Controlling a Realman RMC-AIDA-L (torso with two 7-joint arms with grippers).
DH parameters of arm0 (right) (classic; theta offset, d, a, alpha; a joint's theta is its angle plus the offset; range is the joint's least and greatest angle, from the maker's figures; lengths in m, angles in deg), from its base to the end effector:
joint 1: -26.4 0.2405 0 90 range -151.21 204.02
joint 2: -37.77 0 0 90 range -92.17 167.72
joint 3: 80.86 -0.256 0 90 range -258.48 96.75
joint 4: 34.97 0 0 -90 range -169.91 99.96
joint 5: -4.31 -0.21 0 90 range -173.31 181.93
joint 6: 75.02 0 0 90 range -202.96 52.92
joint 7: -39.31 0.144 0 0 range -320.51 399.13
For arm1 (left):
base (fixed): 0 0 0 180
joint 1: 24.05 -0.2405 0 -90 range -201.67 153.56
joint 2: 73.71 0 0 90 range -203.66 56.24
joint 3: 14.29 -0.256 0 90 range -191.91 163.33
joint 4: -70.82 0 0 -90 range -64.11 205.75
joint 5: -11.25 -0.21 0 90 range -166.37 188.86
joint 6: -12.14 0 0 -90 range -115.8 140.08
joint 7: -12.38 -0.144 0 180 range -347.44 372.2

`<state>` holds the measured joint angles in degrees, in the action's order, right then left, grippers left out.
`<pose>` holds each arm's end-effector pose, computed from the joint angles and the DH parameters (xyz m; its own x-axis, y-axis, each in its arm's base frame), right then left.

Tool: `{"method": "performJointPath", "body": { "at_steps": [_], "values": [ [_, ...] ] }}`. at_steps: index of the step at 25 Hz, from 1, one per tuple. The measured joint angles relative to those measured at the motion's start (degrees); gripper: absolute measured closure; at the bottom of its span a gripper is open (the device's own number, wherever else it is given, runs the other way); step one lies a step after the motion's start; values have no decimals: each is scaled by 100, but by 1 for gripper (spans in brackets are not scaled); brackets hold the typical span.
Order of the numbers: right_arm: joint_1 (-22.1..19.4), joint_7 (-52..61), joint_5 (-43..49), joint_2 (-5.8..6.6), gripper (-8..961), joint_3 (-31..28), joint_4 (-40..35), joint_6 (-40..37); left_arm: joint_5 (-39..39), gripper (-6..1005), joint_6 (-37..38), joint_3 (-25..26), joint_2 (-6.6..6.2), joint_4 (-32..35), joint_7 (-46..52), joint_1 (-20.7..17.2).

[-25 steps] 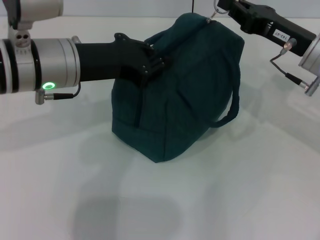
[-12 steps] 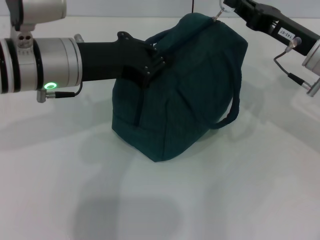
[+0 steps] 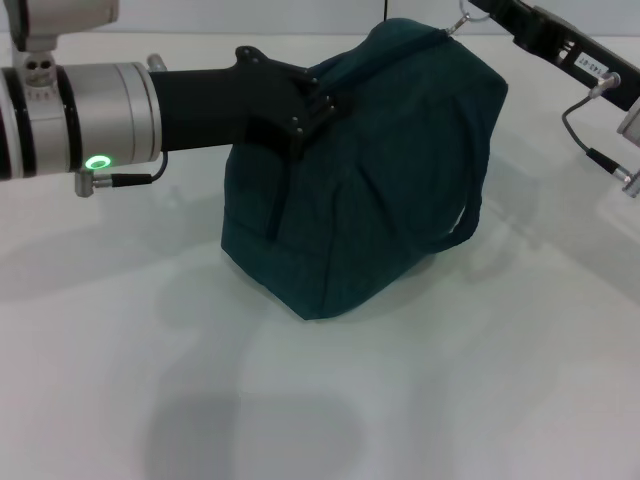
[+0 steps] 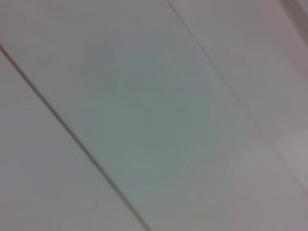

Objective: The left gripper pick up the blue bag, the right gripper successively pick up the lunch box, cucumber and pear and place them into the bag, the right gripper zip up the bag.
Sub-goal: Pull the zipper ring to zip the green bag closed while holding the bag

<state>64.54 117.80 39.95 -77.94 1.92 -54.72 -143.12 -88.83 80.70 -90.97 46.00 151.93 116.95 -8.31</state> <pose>0.1899 0.4029 -0.0102 0.2644 -0.3428 -0.9014 -0.7276 -0.6844 0.0469 -0.1584 0.3349 0.0217 0.8703 0.1589 0.4661 0.3437 -0.8738 -0.3440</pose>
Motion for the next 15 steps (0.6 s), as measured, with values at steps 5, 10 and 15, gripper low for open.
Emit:
{"method": "performJointPath", "body": {
  "at_steps": [5, 10, 15],
  "values": [
    [0, 288, -249, -7, 937, 0, 236, -61, 152, 953, 0, 6, -6, 30, -92, -3],
    [-112, 717, -471, -20, 937, 1, 336, -76, 451, 953, 0, 22, -9, 70, -285, -22],
    [-174, 1119, -611, -26, 937, 1, 459, -17, 744, 954, 6, 22, -9, 98, -481, -59]
  ]
}}
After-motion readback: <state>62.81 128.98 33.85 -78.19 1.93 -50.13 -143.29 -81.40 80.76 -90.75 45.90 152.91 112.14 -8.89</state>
